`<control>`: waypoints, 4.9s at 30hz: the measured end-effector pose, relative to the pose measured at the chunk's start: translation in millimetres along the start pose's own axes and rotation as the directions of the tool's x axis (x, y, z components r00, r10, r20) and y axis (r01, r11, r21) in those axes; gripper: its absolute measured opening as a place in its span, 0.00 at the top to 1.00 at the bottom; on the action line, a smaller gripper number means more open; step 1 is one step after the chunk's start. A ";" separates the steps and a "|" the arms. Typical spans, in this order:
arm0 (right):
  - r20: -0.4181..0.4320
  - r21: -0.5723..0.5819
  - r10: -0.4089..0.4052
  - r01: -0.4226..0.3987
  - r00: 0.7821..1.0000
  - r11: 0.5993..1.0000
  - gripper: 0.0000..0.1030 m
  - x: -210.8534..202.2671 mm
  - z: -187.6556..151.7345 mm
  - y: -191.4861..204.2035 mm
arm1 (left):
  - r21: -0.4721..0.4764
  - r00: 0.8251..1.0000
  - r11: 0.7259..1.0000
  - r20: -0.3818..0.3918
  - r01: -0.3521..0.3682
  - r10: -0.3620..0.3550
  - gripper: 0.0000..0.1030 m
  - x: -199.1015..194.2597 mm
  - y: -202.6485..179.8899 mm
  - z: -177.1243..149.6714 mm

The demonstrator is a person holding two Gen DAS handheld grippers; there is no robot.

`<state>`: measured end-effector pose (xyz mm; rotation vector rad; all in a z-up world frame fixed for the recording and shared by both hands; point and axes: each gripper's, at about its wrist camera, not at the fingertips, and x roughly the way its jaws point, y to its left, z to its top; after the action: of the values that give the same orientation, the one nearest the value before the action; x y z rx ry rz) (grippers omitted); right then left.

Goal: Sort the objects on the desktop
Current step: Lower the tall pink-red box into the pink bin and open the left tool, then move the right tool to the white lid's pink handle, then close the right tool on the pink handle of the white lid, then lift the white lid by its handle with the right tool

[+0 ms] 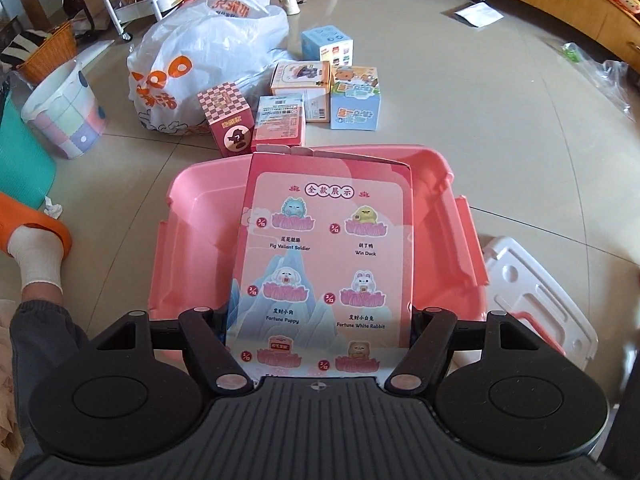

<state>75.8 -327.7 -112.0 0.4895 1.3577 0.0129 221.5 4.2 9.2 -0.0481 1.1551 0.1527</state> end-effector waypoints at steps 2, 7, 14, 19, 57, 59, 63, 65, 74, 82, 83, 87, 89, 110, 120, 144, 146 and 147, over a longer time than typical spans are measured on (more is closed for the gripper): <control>0.013 0.002 0.001 -0.001 1.000 1.000 0.17 -1.1 1.2 -0.2 | -0.002 1.000 1.000 -0.006 0.007 -0.007 0.30 11.5 -5.6 2.7; 0.048 0.022 0.007 -0.008 0.999 1.000 0.17 -5.0 4.8 -3.6 | -0.009 1.000 1.000 0.002 -0.012 0.012 0.31 39.5 -15.8 9.2; 0.034 0.034 0.000 -0.001 0.999 0.999 0.17 1.1 9.0 -6.0 | -0.026 1.000 1.000 0.000 -0.012 0.012 0.31 71.0 -17.3 27.0; 0.009 0.034 -0.015 0.015 1.000 0.999 0.17 8.9 9.6 -5.9 | -0.036 1.000 0.999 -0.020 -0.006 0.006 0.31 92.2 -16.3 32.6; 0.024 -0.476 0.034 -0.018 0.999 0.879 0.18 -49.3 27.0 67.2 | 0.034 0.999 0.999 -0.025 0.041 -0.040 0.08 -23.2 14.1 -39.8; 0.044 -0.585 0.012 0.016 0.999 0.811 0.18 -57.7 28.9 78.1 | 0.050 0.997 0.996 -0.040 0.070 -0.068 0.08 -29.7 14.6 -56.9; 0.091 -0.724 -0.022 0.081 0.996 0.685 0.18 -69.2 34.2 92.9 | 0.085 0.995 0.992 -0.059 0.090 -0.085 0.08 -34.9 9.2 -99.0; 0.099 -0.762 -0.012 0.084 0.995 0.642 0.18 -72.6 38.7 96.9 | 0.103 0.992 0.989 -0.089 0.103 -0.094 0.08 -28.8 2.9 -119.7; 0.029 -0.890 -0.095 0.069 0.995 0.450 0.18 -36.6 60.5 104.5 | 0.202 0.976 0.970 -0.198 0.137 -0.096 0.08 7.7 -33.5 -175.4; 0.000 -0.934 -0.171 0.061 0.985 0.351 0.28 26.5 96.9 106.8 | 0.193 0.966 0.969 -0.236 0.155 -0.107 0.08 36.5 -30.6 -186.0; -0.008 -0.934 -0.180 0.057 0.984 0.353 0.31 34.1 103.3 106.2 | 0.184 0.963 0.970 -0.246 0.156 -0.108 0.08 41.1 -28.9 -187.4; -0.025 -0.921 -0.196 0.054 0.980 0.386 0.34 62.0 126.1 102.7 | 0.156 0.951 0.976 -0.293 0.151 -0.100 0.08 59.0 -23.4 -192.8; -0.040 -0.926 -0.211 0.043 0.977 0.376 0.37 75.7 131.4 101.3 | 0.156 0.945 0.977 -0.315 0.146 -0.090 0.08 67.0 -22.8 -195.3; -0.119 -0.942 -0.360 0.010 0.925 0.336 0.95 136.0 131.7 88.6 | 0.190 0.928 0.971 -0.368 0.141 -0.063 0.08 79.5 -21.3 -209.9; -0.083 -0.941 -0.330 0.035 0.940 0.338 0.95 109.1 111.4 73.3 | 0.190 0.931 0.973 -0.362 0.129 -0.053 0.08 62.8 -13.9 -211.0; 0.013 -0.956 -0.131 0.050 0.991 0.288 0.95 -43.6 70.4 68.0 | 0.191 0.965 0.978 -0.260 0.080 -0.028 0.08 0.0 -4.5 -200.7; 0.011 -0.962 -0.103 0.039 0.995 0.271 0.95 -56.6 74.9 84.1 | 0.192 0.967 0.978 -0.255 0.081 -0.030 0.08 -3.6 -3.0 -201.2; 0.010 -0.965 -0.089 0.033 0.996 0.262 0.95 -63.1 77.2 92.2 | 0.191 0.967 0.978 -0.252 0.082 -0.032 0.08 -5.0 -2.1 -201.3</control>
<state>158.5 -288.3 -11.8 -0.6667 1.1414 0.7916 37.3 -21.8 -67.7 0.0798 1.4129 -0.0230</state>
